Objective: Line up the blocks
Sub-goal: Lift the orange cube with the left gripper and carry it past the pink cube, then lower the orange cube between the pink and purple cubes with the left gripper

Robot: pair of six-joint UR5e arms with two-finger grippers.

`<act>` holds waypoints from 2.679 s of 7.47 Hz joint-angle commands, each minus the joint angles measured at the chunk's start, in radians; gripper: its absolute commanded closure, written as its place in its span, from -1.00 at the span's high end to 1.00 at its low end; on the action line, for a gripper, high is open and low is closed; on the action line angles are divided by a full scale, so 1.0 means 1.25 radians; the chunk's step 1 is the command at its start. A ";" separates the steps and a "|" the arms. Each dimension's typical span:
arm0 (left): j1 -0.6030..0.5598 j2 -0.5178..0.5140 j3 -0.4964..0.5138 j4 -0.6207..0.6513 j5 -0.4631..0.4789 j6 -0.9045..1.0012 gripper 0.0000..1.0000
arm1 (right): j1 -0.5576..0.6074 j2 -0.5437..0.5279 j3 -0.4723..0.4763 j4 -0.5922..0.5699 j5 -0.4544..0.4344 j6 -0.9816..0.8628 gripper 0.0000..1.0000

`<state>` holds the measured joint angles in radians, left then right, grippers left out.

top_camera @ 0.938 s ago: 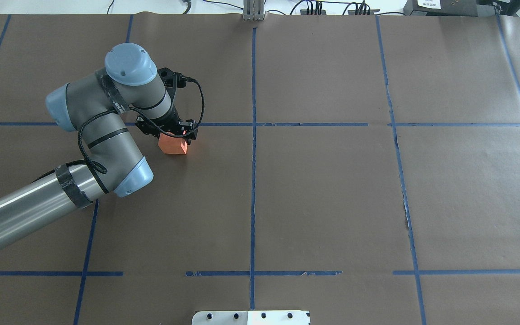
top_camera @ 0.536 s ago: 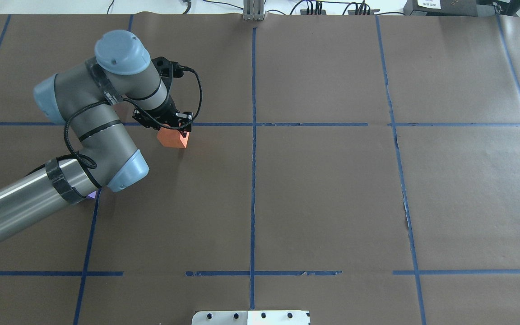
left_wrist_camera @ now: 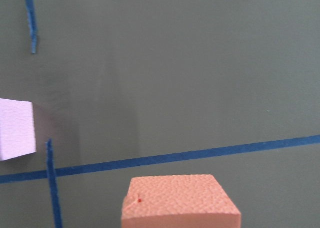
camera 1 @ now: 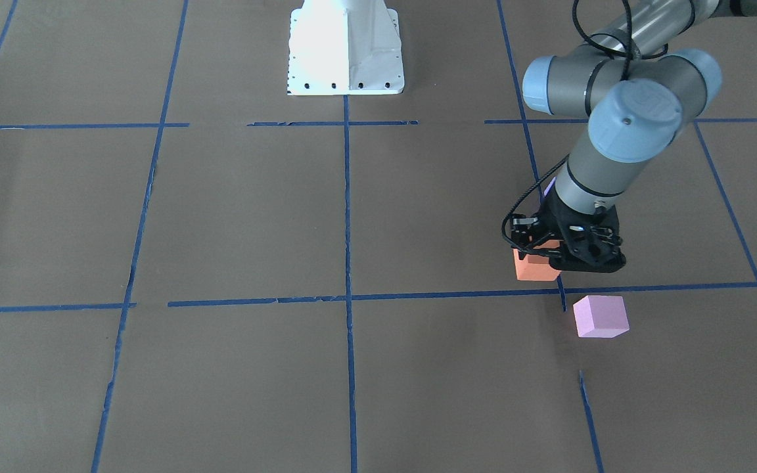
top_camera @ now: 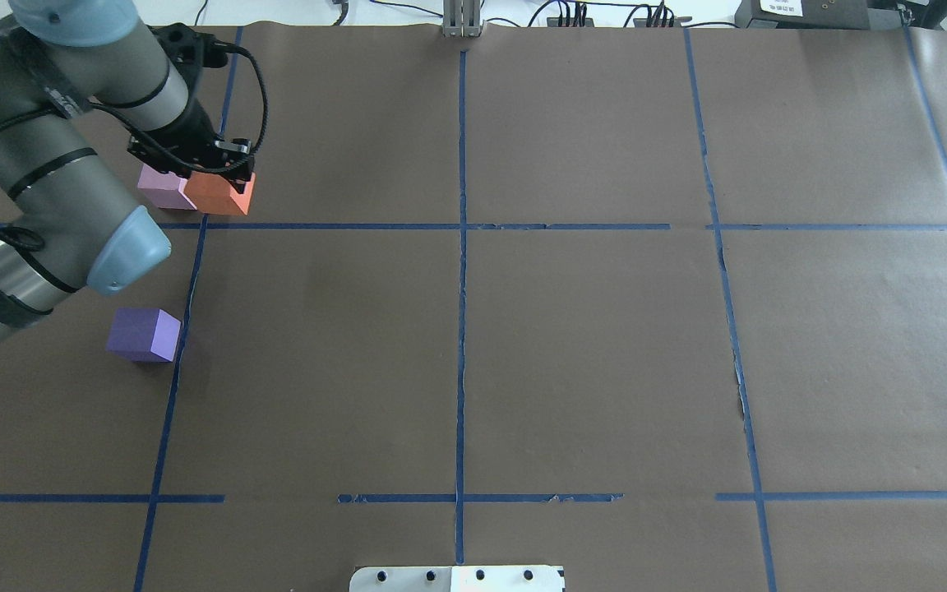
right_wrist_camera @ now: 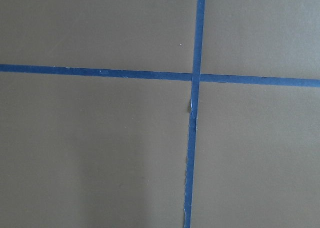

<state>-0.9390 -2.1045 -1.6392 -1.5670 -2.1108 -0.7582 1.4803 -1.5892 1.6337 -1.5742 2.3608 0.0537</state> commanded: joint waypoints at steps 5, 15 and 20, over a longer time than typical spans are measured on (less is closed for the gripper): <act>-0.218 0.163 0.079 -0.031 -0.136 0.266 -0.50 | 0.000 0.000 0.000 -0.001 0.000 0.000 1.00; -0.024 0.156 0.080 -0.168 -0.130 0.008 -0.44 | 0.000 0.000 0.000 0.000 0.000 0.000 1.00; 0.011 0.148 0.121 -0.229 -0.126 -0.050 -0.38 | 0.000 0.000 0.000 -0.001 0.000 0.000 1.00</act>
<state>-0.9291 -1.9183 -1.4910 -1.8506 -2.2717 -0.8067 1.4803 -1.5892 1.6337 -1.5751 2.3608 0.0537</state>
